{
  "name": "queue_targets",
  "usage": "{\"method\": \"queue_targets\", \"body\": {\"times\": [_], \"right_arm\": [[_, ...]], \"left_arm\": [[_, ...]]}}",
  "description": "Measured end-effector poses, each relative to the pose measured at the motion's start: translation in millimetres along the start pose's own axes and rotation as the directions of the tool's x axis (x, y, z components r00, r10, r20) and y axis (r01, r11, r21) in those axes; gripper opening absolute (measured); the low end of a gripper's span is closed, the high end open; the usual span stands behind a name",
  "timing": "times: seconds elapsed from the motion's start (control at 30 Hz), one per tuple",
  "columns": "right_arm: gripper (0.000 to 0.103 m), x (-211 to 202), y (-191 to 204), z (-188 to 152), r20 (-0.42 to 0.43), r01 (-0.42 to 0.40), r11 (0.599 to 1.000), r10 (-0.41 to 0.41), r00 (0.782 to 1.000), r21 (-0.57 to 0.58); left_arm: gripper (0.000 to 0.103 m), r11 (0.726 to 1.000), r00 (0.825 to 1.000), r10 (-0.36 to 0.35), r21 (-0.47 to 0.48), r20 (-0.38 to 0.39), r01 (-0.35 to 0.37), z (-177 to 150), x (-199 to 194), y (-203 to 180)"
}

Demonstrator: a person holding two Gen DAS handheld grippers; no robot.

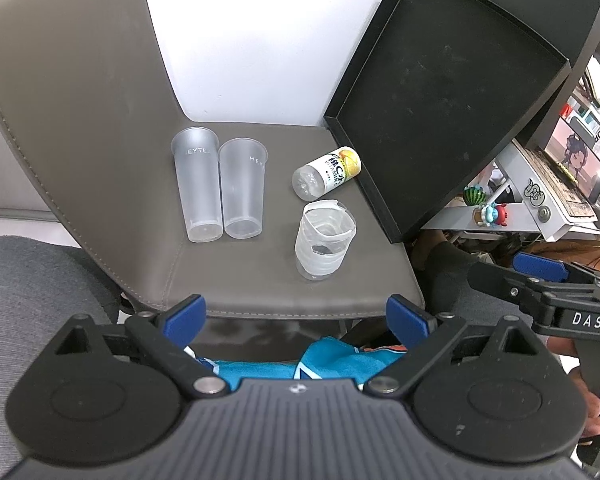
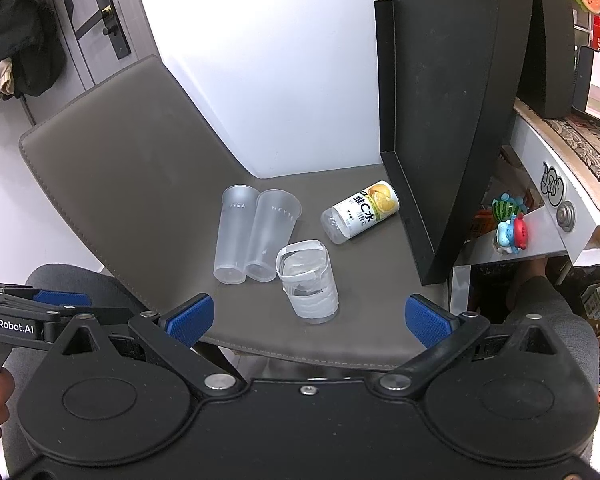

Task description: Flip cup upright

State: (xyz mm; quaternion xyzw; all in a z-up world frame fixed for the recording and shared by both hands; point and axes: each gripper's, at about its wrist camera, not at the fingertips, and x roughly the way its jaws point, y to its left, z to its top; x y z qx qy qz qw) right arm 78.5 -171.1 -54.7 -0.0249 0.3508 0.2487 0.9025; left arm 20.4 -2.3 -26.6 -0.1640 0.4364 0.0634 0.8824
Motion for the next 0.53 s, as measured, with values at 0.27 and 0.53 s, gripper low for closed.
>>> {"method": "queue_targets", "body": {"times": [0.27,0.53], "right_arm": [[0.103,1.2,-0.3,-0.8,-0.004,-0.002,1.000,0.002,1.000,-0.005],[0.103,2.7,-0.6,-1.5,-0.008,0.000,1.000,0.000,1.000,-0.007]], "left_arm": [[0.096,1.000,1.000,-0.001,0.007,0.008,0.001,-0.9,-0.1,-1.7],[0.096,1.000,1.000,-0.009,0.014,0.010,0.009,-0.8,0.8,-2.2]]}}
